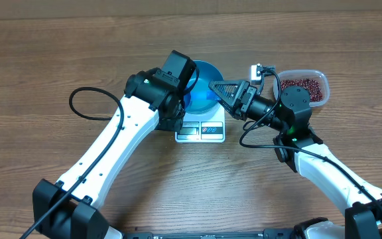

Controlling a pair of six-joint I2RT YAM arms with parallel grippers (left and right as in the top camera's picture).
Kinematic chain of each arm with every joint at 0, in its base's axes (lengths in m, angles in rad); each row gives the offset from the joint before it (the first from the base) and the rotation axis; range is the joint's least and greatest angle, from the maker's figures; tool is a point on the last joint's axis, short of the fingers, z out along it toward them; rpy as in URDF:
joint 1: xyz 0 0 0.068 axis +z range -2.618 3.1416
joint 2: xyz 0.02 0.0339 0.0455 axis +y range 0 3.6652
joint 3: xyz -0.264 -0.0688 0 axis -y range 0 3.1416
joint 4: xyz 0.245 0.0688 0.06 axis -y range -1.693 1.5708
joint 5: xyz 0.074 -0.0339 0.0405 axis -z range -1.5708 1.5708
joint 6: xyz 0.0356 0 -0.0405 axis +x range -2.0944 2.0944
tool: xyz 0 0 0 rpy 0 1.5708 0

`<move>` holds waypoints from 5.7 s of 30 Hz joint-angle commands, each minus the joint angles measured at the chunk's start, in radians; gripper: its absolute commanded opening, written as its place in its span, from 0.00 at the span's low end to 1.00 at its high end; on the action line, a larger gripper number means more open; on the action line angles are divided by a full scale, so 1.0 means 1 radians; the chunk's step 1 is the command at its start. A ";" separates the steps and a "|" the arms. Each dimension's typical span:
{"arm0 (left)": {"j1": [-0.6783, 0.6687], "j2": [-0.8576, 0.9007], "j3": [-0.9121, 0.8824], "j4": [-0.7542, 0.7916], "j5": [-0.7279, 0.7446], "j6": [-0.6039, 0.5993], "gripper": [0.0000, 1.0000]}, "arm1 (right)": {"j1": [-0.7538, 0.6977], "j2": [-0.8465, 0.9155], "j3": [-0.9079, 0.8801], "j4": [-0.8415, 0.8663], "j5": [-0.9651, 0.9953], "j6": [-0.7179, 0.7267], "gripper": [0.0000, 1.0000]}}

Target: Scoop item into bowl and weigh 150g on scale

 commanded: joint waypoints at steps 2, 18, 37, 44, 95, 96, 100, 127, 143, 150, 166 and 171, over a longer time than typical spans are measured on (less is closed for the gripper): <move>-0.016 0.013 0.013 0.007 -0.040 -0.012 0.04 | 0.026 -0.003 0.019 0.008 0.027 -0.056 0.87; -0.061 0.013 0.013 0.035 -0.041 0.034 0.04 | 0.034 -0.002 0.018 -0.007 0.043 -0.108 0.62; -0.065 0.013 0.013 0.053 -0.044 0.045 0.04 | 0.034 -0.002 0.018 -0.029 0.050 -0.108 0.15; -0.065 0.013 0.013 0.083 -0.043 0.086 0.04 | 0.034 -0.002 0.018 -0.030 0.050 -0.108 0.10; -0.065 0.013 0.013 0.073 -0.044 0.156 0.04 | 0.034 -0.002 0.018 -0.025 0.044 -0.127 0.15; -0.065 0.013 0.013 0.073 -0.044 0.156 0.04 | 0.034 -0.002 0.018 -0.025 0.044 -0.127 0.15; -0.064 0.013 0.013 0.072 -0.044 0.156 0.04 | 0.034 -0.003 0.018 -0.025 0.044 -0.127 0.13; -0.037 0.013 0.013 0.074 -0.044 0.254 0.04 | 0.034 -0.002 0.018 -0.026 0.043 -0.131 0.29; -0.037 0.013 0.013 0.110 -0.044 0.245 0.04 | 0.034 -0.002 0.018 -0.026 0.043 -0.131 0.28; -0.037 0.013 0.013 0.108 -0.045 0.246 0.04 | 0.034 -0.003 0.018 -0.026 0.043 -0.131 0.22; -0.037 0.013 0.013 0.108 -0.044 0.245 0.04 | 0.034 -0.002 0.018 -0.029 0.043 -0.131 0.04; -0.037 0.013 0.013 0.108 -0.044 0.245 0.22 | 0.034 -0.002 0.018 -0.029 0.043 -0.131 0.04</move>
